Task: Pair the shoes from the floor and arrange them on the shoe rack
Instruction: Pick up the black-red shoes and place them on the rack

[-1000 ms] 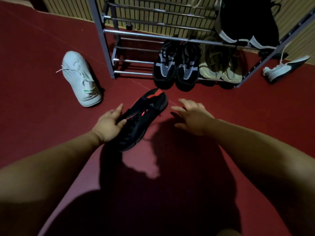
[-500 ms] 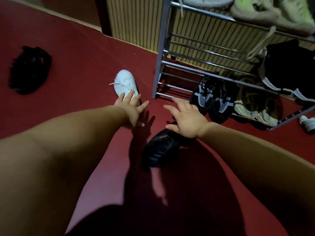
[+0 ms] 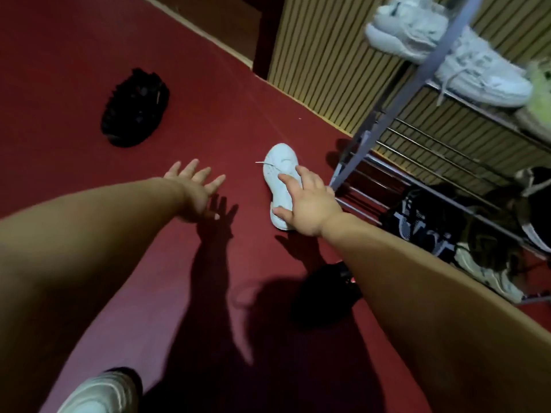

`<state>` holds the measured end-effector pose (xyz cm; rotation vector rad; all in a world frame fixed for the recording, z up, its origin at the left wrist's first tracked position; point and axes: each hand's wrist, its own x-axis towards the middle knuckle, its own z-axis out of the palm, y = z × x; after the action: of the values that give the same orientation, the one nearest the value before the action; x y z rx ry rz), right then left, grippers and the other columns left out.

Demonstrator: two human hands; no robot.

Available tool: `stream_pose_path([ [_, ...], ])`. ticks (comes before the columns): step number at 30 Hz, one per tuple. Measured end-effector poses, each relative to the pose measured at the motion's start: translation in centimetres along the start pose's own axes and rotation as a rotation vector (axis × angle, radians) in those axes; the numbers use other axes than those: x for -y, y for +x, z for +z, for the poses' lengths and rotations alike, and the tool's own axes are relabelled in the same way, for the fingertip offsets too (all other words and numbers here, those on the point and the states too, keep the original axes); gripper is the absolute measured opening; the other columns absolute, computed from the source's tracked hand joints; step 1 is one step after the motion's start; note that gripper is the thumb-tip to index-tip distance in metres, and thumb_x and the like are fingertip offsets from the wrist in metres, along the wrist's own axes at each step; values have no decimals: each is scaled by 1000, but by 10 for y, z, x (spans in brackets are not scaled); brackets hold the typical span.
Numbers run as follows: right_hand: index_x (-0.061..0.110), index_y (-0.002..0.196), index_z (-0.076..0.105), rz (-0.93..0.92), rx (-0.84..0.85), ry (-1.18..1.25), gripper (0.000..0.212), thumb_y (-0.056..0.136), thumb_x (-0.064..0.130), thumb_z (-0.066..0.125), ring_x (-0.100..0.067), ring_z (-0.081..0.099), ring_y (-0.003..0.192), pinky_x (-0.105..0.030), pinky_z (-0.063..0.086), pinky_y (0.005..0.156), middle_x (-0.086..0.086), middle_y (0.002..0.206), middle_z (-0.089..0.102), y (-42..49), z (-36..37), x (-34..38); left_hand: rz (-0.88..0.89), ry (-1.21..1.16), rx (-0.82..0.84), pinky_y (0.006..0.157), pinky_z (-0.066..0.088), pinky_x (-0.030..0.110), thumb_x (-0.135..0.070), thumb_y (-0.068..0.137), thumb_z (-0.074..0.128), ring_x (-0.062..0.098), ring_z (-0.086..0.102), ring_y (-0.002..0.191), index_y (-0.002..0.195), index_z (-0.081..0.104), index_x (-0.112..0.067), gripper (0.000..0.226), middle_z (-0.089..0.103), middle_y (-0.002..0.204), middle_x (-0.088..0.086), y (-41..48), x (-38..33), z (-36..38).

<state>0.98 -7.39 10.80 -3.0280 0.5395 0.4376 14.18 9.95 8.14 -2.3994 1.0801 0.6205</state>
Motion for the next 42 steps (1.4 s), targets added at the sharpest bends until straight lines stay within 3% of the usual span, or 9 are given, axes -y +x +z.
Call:
stream_pose_path([
  [5,31,149,13,78,70,103,70,91,53,47,-28,6,144,-45,15,114,-7,158,0,36,5,44,-68,-206,94,115,-6,47,-63,91,34,30,-20,143,147,-18,-27,85,-17,157,6,21,51,57],
  [14,30,149,13,14,141,89,71,91,51,48,-30,4,144,-46,15,115,-6,158,-2,137,2,143,-510,-612,108,115,-5,53,-63,91,31,35,-20,142,149,-13,-25,83,-20,156,8,65,148,135],
  [19,31,149,11,-62,176,182,70,92,49,49,-28,2,145,-45,16,117,-4,158,-5,197,11,207,-562,-722,-35,114,-7,55,-67,90,21,35,-18,142,150,-12,-24,80,-20,156,8,104,175,148],
  [25,30,149,11,16,145,377,76,89,52,53,-34,11,142,-44,19,116,-8,157,-2,268,28,262,-634,-616,-351,114,-10,55,-65,89,8,34,-15,143,150,-4,-27,73,-10,158,7,120,176,176],
  [32,35,149,-7,148,240,465,96,81,67,52,-39,-8,144,-48,11,115,-9,156,-20,340,37,312,-629,-606,-373,113,-12,55,-65,88,7,33,-18,143,149,-9,-27,73,-15,157,8,125,176,179],
  [36,39,149,9,99,244,446,70,93,49,48,-36,-6,145,-42,13,116,-6,151,-34,341,48,312,-637,-597,-383,113,-13,54,-65,87,6,33,-17,143,149,-6,-28,73,-13,158,7,126,176,179],
  [42,29,148,27,9,180,491,52,99,18,40,-28,0,146,-34,15,118,-3,156,-23,319,58,295,-647,-578,-389,114,-10,54,-65,88,10,33,-13,144,150,-2,-27,73,-9,158,7,125,175,179],
])
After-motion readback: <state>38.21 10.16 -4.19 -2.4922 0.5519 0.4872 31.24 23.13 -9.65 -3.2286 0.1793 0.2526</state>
